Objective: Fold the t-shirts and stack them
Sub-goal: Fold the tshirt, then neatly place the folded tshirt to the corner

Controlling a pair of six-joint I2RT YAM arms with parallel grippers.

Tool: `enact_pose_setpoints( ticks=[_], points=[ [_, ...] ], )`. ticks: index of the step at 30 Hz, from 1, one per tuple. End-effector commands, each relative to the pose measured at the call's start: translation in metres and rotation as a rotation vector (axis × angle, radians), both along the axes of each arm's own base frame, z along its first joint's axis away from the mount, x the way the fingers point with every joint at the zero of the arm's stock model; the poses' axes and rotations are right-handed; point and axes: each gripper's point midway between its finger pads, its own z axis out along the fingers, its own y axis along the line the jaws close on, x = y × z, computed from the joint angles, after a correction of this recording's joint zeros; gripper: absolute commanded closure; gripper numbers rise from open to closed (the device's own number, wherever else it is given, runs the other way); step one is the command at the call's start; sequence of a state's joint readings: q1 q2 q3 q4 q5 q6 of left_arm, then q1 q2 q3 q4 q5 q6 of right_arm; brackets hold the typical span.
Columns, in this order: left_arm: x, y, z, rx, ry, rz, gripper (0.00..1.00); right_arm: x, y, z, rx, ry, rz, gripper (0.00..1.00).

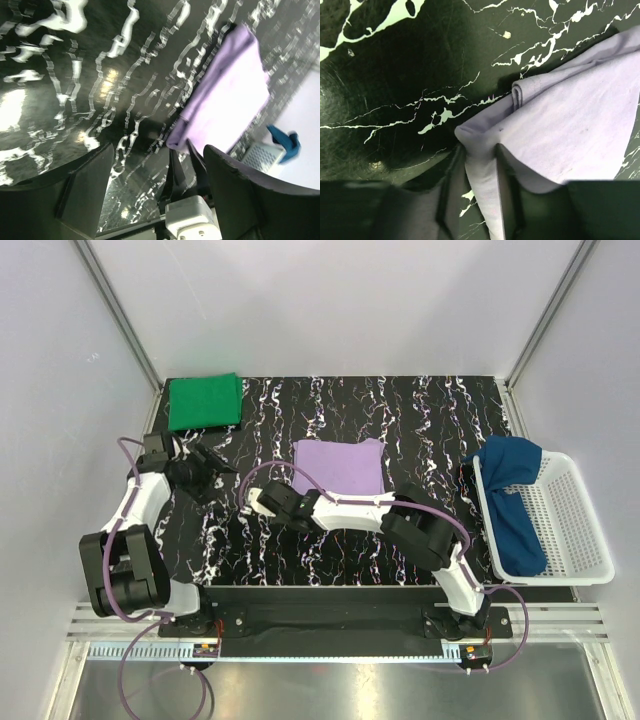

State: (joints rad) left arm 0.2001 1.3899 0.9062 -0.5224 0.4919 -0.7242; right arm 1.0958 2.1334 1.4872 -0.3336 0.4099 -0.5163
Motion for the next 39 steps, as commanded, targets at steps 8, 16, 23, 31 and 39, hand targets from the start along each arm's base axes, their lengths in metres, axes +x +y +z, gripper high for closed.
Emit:
enact_pose_setpoints(
  ticks=[8,16,23,31,39],
  points=[
    [0.026,-0.035,-0.003,-0.264,-0.083,-0.087,0.16,0.031,0.012,0.069,0.227,-0.074,-0.074,1.00],
    [0.056,-0.098,-0.016,-0.386,-0.024,-0.154,0.05,0.037,-0.004,0.103,0.314,-0.062,-0.091,1.00],
    [0.085,-0.131,-0.030,-0.453,0.001,-0.116,0.01,0.043,-0.015,0.108,0.323,-0.042,-0.103,1.00],
    [0.114,-0.153,-0.058,-0.418,0.092,-0.122,0.01,0.054,-0.019,0.118,0.361,-0.043,-0.125,1.00],
    [0.123,-0.155,-0.082,-0.302,0.202,-0.102,0.02,0.059,-0.022,0.132,0.394,-0.061,-0.139,1.00]
  ],
)
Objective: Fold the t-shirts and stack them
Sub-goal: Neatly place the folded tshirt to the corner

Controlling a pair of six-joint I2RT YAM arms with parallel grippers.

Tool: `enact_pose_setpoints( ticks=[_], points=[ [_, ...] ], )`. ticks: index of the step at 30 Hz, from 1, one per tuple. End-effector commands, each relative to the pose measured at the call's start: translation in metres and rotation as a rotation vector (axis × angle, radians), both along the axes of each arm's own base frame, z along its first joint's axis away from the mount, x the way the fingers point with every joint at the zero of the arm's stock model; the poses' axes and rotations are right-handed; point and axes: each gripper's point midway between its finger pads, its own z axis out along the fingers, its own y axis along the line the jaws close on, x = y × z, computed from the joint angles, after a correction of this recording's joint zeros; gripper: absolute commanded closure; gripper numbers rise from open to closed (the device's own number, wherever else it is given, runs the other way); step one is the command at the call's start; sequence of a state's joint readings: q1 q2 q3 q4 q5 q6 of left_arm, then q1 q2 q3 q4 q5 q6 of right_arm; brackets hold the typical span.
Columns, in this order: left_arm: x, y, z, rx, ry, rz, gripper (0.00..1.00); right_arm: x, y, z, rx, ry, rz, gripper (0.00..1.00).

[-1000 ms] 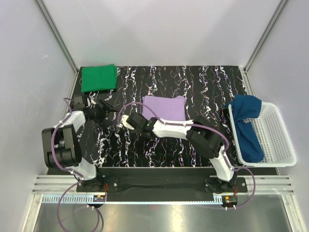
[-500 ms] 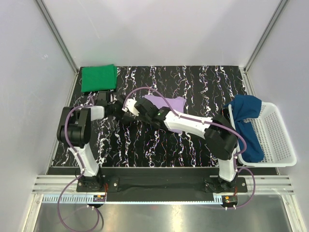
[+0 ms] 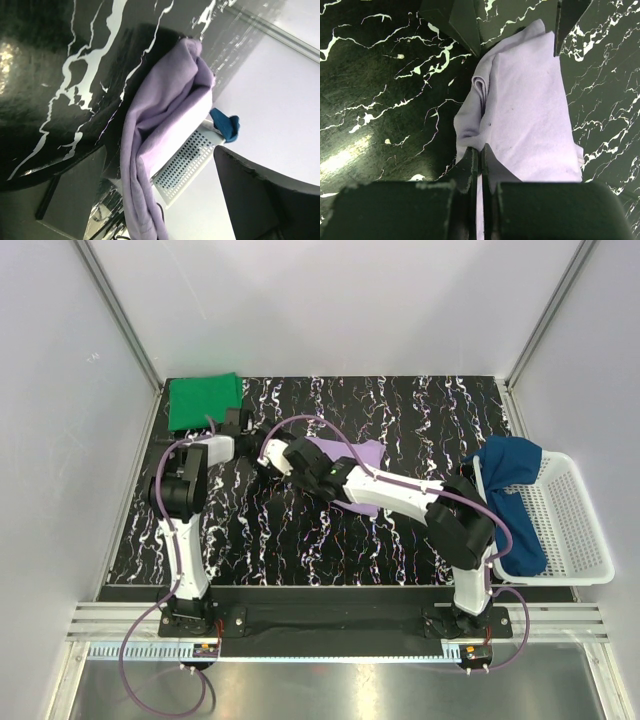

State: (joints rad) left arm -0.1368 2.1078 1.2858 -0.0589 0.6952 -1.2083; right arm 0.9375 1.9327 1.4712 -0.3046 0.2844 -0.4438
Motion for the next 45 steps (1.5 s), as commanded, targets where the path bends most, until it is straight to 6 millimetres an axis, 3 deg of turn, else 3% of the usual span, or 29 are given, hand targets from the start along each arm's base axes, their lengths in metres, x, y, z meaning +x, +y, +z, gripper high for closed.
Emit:
enact_pose_setpoints(
  ticks=[1,5,8,16,28,33,39,43,45],
  points=[
    [-0.009,0.007,-0.024,0.123,0.096,-0.004,0.02,0.009,0.005,0.048,0.118,-0.062,-0.017,1.00],
    [-0.019,0.013,-0.034,0.186,0.145,0.013,0.04,0.014,0.002,0.050,0.134,-0.064,-0.035,1.00],
    [-0.020,0.004,-0.038,0.156,0.137,0.012,0.07,0.016,0.002,0.055,0.157,-0.062,-0.041,1.00],
    [-0.003,-0.015,-0.038,0.113,0.038,0.004,0.17,0.018,-0.004,0.055,0.171,-0.044,-0.058,1.00],
    [-0.009,-0.008,-0.068,0.173,0.051,0.011,0.21,0.028,-0.013,0.072,0.224,-0.046,-0.090,1.00],
    [-0.001,-0.010,-0.067,0.187,0.027,0.000,0.23,0.027,-0.011,0.072,0.236,-0.029,-0.076,1.00],
    [0.016,-0.014,-0.063,0.169,-0.028,-0.017,0.32,0.023,-0.007,0.062,0.237,0.009,-0.070,1.00],
    [0.025,-0.020,-0.062,0.143,-0.056,-0.033,0.44,0.020,-0.008,0.064,0.246,0.012,-0.065,1.00],
    [0.031,-0.022,-0.058,0.127,-0.073,-0.040,0.56,0.019,-0.008,0.063,0.246,0.020,-0.063,1.00]
  ],
)
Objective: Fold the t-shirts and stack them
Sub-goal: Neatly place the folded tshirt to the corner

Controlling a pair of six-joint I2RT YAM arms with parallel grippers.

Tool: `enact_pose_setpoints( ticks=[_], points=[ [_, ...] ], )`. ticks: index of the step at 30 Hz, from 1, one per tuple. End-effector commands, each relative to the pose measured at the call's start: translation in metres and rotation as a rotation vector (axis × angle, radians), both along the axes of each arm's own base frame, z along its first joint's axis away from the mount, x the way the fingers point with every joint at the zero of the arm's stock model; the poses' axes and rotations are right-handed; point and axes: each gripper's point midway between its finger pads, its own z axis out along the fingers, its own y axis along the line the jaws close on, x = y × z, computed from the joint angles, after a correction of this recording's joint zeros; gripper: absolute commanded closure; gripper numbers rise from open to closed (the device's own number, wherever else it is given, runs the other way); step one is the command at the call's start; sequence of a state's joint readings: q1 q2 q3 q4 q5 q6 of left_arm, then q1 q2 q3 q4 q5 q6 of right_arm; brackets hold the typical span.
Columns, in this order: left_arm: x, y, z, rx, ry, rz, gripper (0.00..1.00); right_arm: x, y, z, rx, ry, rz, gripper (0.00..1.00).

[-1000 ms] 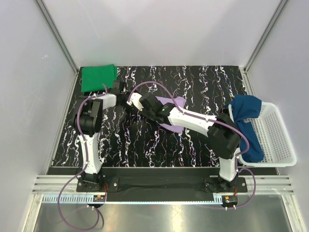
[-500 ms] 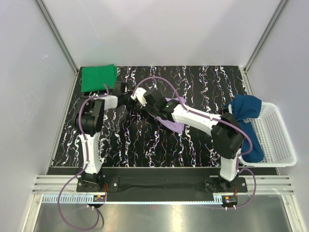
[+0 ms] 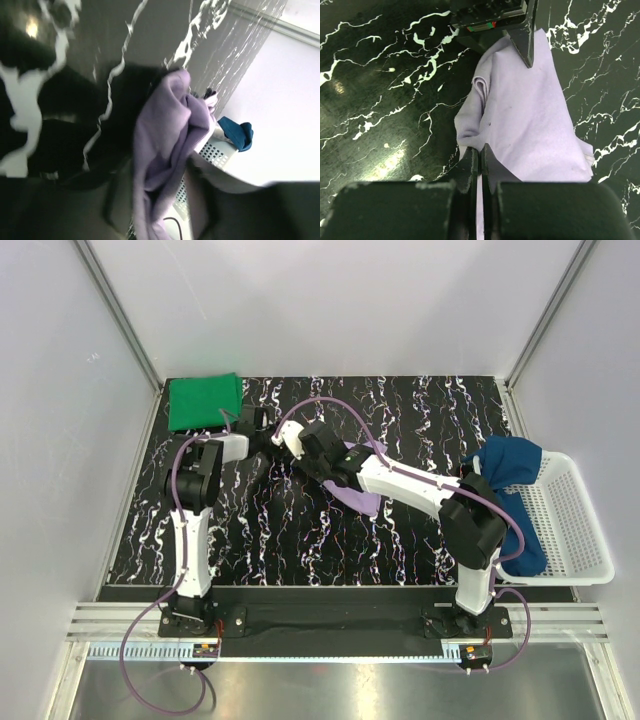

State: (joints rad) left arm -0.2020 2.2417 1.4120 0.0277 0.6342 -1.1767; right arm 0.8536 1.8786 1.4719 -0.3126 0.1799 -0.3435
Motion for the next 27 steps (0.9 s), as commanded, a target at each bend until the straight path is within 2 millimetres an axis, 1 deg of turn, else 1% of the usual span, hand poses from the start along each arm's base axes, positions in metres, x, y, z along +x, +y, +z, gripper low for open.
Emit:
enact_pose_setpoints(
  ticks=[1,2,3,4,5,6,8,9,10,11,12,13,14,15,16,17,18,19,21,22,23,24,25,26,27],
  points=[
    [0.003,0.008,-0.038,0.074,0.019,0.006,0.59,0.002,0.008,0.044,0.105,-0.050,0.007,1.00],
    [0.005,0.006,-0.036,0.065,0.005,0.000,0.62,0.003,0.008,0.044,0.112,-0.043,-0.004,1.00],
    [0.011,0.006,-0.031,0.069,-0.021,-0.011,0.74,0.001,0.007,0.044,0.112,-0.035,-0.005,1.00],
    [0.015,0.006,-0.030,0.075,-0.037,-0.021,0.81,0.001,0.007,0.045,0.115,-0.029,-0.012,0.93],
    [0.018,0.005,-0.026,0.072,-0.056,-0.032,0.88,0.000,0.008,0.049,0.134,-0.017,-0.029,0.76],
    [0.022,0.004,-0.021,0.069,-0.080,-0.040,1.00,-0.003,0.005,0.045,0.121,0.009,-0.040,0.60],
    [0.033,0.003,-0.005,0.081,-0.168,-0.079,1.00,-0.005,0.000,0.051,0.127,0.028,-0.082,0.43],
    [0.030,0.006,-0.006,0.127,-0.179,-0.117,1.00,-0.006,-0.010,0.050,0.108,0.033,-0.130,0.37],
    [0.035,0.008,0.001,0.152,-0.214,-0.124,1.00,-0.004,-0.024,0.058,0.097,0.013,-0.195,0.27],
    [0.037,0.007,0.016,0.146,-0.265,-0.138,1.00,-0.005,-0.033,0.063,0.105,0.023,-0.257,0.15],
    [0.036,0.008,0.020,0.164,-0.296,-0.159,1.00,-0.010,-0.055,0.060,0.058,0.051,-0.321,0.09],
    [0.036,0.010,0.025,0.185,-0.319,-0.168,1.00,-0.013,-0.071,0.073,0.059,0.043,-0.381,0.07],
    [0.038,0.011,0.032,0.200,-0.351,-0.184,1.00,-0.019,-0.083,0.076,0.073,0.067,-0.443,0.06],
    [0.032,0.016,0.037,0.250,-0.364,-0.221,1.00,-0.030,-0.103,0.074,0.031,0.093,-0.490,0.00],
    [0.033,0.020,0.043,0.281,-0.387,-0.230,1.00,-0.038,-0.118,0.087,0.057,0.087,-0.525,0.00],
    [0.034,0.023,0.047,0.306,-0.413,-0.236,1.00,-0.050,-0.128,0.080,0.050,0.120,-0.546,0.00],
    [0.033,0.029,0.060,0.342,-0.452,-0.250,1.00,-0.061,-0.137,0.077,0.037,0.140,-0.550,0.00],
    [0.035,0.033,0.065,0.369,-0.472,-0.251,1.00,-0.077,-0.148,0.076,0.062,0.159,-0.567,0.00],
    [0.037,0.042,0.089,0.428,-0.553,-0.269,1.00,-0.092,-0.161,0.071,0.068,0.183,-0.584,0.00],
    [0.041,0.048,0.096,0.475,-0.579,-0.260,1.00,-0.101,-0.164,0.075,0.103,0.192,-0.576,0.00],
    [0.043,0.051,0.104,0.497,-0.609,-0.269,1.00,-0.109,-0.168,0.063,0.096,0.217,-0.585,0.00],
    [0.048,0.055,0.115,0.537,-0.654,-0.287,1.00,-0.114,-0.171,0.065,0.122,0.218,-0.586,0.00],
    [0.054,0.061,0.122,0.574,-0.670,-0.277,1.00,-0.118,-0.171,0.061,0.132,0.232,-0.582,0.00],
    [0.058,0.064,0.126,0.585,-0.681,-0.283,1.00,-0.123,-0.174,0.052,0.123,0.252,-0.587,0.00],
    [0.067,0.069,0.142,0.607,-0.714,-0.287,1.00,-0.125,-0.174,0.050,0.129,0.255,-0.586,0.00]
  ],
)
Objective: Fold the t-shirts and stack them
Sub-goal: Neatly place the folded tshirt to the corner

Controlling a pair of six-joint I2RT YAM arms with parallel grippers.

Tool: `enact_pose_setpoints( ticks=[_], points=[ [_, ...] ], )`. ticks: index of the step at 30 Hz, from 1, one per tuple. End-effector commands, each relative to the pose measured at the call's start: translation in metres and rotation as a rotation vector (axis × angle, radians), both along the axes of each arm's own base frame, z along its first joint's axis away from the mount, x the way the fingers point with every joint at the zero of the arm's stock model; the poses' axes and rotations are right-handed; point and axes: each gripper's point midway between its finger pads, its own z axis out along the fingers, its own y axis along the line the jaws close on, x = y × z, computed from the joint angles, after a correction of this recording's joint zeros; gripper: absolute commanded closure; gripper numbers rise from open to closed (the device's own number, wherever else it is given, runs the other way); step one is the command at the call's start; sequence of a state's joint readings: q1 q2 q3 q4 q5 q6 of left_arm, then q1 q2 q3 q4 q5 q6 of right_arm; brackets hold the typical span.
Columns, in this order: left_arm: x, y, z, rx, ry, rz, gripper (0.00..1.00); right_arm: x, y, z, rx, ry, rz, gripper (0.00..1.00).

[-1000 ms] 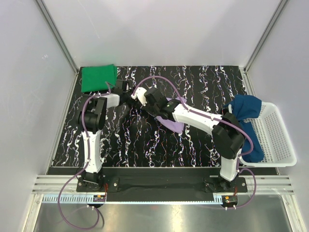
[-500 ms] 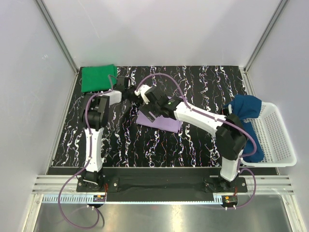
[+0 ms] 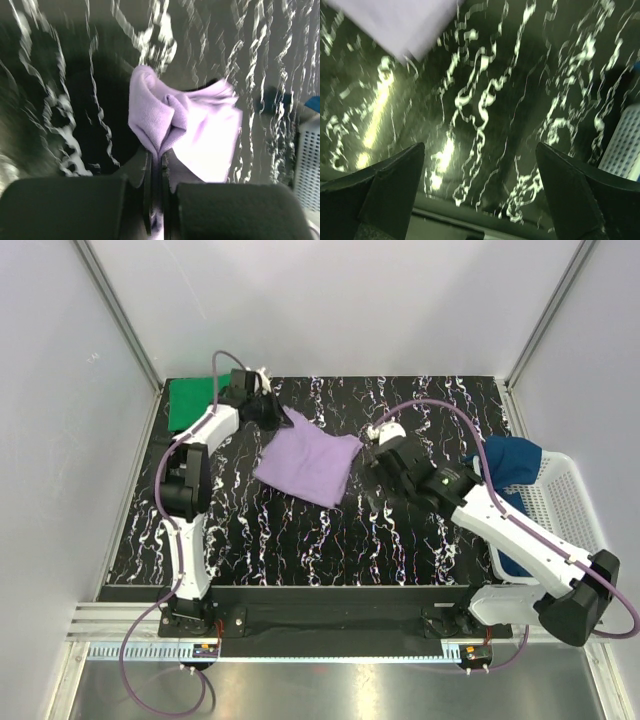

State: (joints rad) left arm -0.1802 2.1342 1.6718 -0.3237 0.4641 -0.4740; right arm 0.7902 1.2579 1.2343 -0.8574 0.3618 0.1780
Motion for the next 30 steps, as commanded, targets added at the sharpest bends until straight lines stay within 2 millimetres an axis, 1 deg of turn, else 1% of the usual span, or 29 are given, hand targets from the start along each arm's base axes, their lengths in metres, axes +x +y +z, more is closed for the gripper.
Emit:
enact_pose_setpoints(
  ticks=[1,2,3,4,5,7,8,10,11,12,13,14,15,16,17,18,20,21,22,23,24,25,26,27,30],
  points=[
    [0.040,0.029,0.071,0.146,-0.248,-0.011,1.00,-0.016,-0.001,-0.026,0.020,0.085,-0.031,0.00],
    [0.044,0.031,0.074,0.156,-0.259,-0.010,1.00,-0.017,-0.002,-0.030,0.018,0.092,-0.034,0.00],
    [0.051,0.034,0.081,0.165,-0.296,-0.011,1.00,-0.017,-0.002,-0.031,0.023,0.089,-0.033,0.00],
    [0.060,0.038,0.093,0.184,-0.336,0.013,1.00,-0.017,-0.001,-0.032,0.029,0.090,-0.037,0.00],
    [0.066,0.040,0.092,0.194,-0.345,0.020,1.00,-0.018,0.000,-0.032,0.036,0.088,-0.034,0.00],
    [0.077,0.048,0.101,0.222,-0.388,0.037,1.00,-0.016,0.003,-0.030,0.051,0.079,-0.026,0.00],
    [0.086,0.055,0.109,0.249,-0.414,0.073,1.00,-0.016,0.002,-0.031,0.048,0.074,-0.023,0.00],
    [0.097,0.065,0.114,0.278,-0.439,0.113,1.00,-0.010,0.002,-0.032,0.037,0.048,-0.014,0.00],
    [0.104,0.070,0.126,0.277,-0.468,0.131,1.00,-0.008,0.002,-0.032,0.029,0.039,-0.010,0.00],
    [0.110,0.072,0.122,0.277,-0.465,0.137,1.00,-0.005,0.003,-0.030,0.025,0.025,-0.010,0.00],
    [0.114,0.075,0.124,0.285,-0.473,0.150,1.00,0.000,0.003,-0.029,0.001,0.011,-0.009,0.00],
    [0.119,0.078,0.134,0.289,-0.494,0.166,1.00,0.003,0.003,-0.028,-0.008,0.004,-0.011,0.00],
    [0.122,0.081,0.128,0.301,-0.485,0.173,1.00,0.007,0.006,-0.029,-0.016,-0.001,-0.009,0.00],
    [0.124,0.083,0.131,0.305,-0.496,0.184,1.00,0.011,0.006,-0.028,-0.024,-0.010,-0.004,0.00],
    [0.126,0.088,0.130,0.314,-0.496,0.204,1.00,0.014,0.009,-0.025,-0.018,-0.018,0.001,0.00],
    [0.128,0.092,0.134,0.314,-0.508,0.221,1.00,0.018,0.014,-0.028,-0.015,-0.017,0.005,0.00],
    [0.131,0.098,0.139,0.326,-0.524,0.247,1.00,0.024,0.020,-0.027,-0.013,-0.018,0.014,0.00],
    [0.134,0.101,0.146,0.328,-0.548,0.254,1.00,0.027,0.021,-0.027,-0.015,-0.017,0.016,0.00],
    [0.135,0.102,0.152,0.328,-0.559,0.258,1.00,0.029,0.023,-0.031,-0.029,-0.008,0.019,0.00],
    [0.137,0.105,0.153,0.334,-0.562,0.264,1.00,0.032,0.025,-0.029,-0.027,-0.011,0.020,0.00],
    [0.138,0.109,0.155,0.338,-0.564,0.264,1.00,0.035,0.025,-0.029,-0.031,-0.012,0.020,0.00],
    [0.140,0.110,0.166,0.339,-0.581,0.272,1.00,0.037,0.025,-0.031,-0.040,-0.013,0.020,0.00],
    [0.141,0.115,0.163,0.347,-0.570,0.279,1.00,0.039,0.025,-0.031,-0.045,-0.015,0.020,0.00],
    [0.139,0.116,0.164,0.356,-0.570,0.272,1.00,0.041,0.024,-0.032,-0.047,-0.013,0.012,0.00],
    [0.137,0.123,0.170,0.395,-0.582,0.285,1.00,0.044,0.021,-0.036,-0.054,0.001,-0.001,0.00]
  ],
)
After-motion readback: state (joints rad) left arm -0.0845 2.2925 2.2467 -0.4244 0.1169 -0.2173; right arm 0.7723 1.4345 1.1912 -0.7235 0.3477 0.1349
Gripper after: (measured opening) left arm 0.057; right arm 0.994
